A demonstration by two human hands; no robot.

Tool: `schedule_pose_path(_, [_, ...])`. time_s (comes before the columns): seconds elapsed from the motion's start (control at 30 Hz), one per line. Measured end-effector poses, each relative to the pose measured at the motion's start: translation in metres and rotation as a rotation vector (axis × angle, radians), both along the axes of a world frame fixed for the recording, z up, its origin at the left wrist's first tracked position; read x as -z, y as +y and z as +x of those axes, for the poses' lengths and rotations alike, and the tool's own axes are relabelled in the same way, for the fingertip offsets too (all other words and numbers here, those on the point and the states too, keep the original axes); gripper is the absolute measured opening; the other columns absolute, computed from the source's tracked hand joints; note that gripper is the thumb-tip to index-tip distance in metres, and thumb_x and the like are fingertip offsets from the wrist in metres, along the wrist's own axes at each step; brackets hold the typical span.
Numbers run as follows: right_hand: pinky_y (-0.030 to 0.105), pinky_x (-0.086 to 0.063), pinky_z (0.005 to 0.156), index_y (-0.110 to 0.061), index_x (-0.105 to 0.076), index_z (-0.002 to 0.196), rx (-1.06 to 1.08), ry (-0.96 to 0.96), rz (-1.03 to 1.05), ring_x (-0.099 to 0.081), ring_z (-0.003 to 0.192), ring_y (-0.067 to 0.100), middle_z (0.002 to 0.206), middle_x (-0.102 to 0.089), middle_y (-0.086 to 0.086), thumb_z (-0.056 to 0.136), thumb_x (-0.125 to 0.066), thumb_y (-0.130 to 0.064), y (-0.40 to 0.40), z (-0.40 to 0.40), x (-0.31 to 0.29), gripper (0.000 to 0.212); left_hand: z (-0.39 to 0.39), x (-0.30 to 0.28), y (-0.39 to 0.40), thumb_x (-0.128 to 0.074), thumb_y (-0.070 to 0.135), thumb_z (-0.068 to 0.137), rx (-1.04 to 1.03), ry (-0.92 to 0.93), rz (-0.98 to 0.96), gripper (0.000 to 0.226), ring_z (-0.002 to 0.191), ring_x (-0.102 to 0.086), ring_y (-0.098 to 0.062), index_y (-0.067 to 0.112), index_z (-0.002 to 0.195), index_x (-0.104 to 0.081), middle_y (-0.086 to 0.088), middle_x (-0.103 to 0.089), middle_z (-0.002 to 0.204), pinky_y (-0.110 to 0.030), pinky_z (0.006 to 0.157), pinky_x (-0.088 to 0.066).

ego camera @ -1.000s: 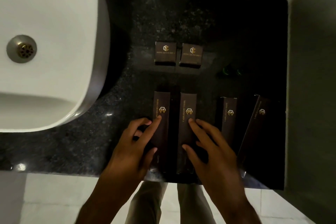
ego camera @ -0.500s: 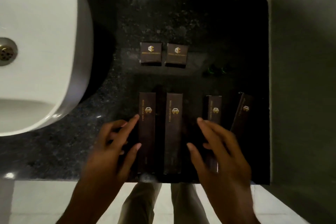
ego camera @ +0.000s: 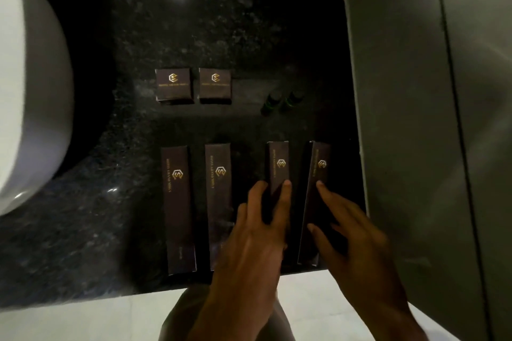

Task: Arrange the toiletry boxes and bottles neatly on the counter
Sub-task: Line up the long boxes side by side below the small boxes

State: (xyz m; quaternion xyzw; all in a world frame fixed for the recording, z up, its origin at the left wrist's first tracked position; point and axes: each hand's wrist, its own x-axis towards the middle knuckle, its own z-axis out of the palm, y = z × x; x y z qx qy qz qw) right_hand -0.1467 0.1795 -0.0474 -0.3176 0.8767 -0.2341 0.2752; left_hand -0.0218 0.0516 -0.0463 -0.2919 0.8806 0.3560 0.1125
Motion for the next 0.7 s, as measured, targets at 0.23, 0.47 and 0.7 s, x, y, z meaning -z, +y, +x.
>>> schedule_pose_path(0.23, [0.037,-0.046,0.114,-0.020,-0.048,0.150,-0.166,0.026,-0.003,-0.051,0.140,0.017,0.151,-0.055,0.000,0.091,-0.075,-0.021,-0.001,-0.014,-0.001,0.065,0.008,0.004,0.005,-0.052,0.043,0.094,-0.090,0.036,0.018,0.090,0.145,-0.026,-0.017,0.039,0.151,0.016,0.003,0.009,0.160,-0.030,0.116,-0.031])
schedule_pose_path(0.47, [0.037,-0.048,0.112,-0.019,-0.052,0.148,-0.210,0.054,-0.038,-0.054,0.138,0.019,0.147,-0.059,0.000,0.090,-0.077,-0.024,0.000,-0.016,0.004,0.064,0.014,0.007,0.001,-0.061,0.038,0.091,-0.117,0.070,0.051,0.094,0.143,-0.029,-0.012,0.041,0.153,0.010,0.007,0.004,0.159,-0.026,0.114,-0.030])
schedule_pose_path(0.7, [0.030,-0.046,0.113,-0.022,-0.051,0.149,-0.203,0.049,-0.059,-0.053,0.138,0.014,0.147,-0.059,-0.003,0.089,-0.077,-0.024,0.001,-0.016,0.006,0.065,0.015,0.004,-0.002,-0.059,0.036,0.092,-0.119,0.065,0.082,0.094,0.141,-0.029,-0.007,0.042,0.150,0.015,0.010,0.008,0.159,-0.017,0.111,-0.022])
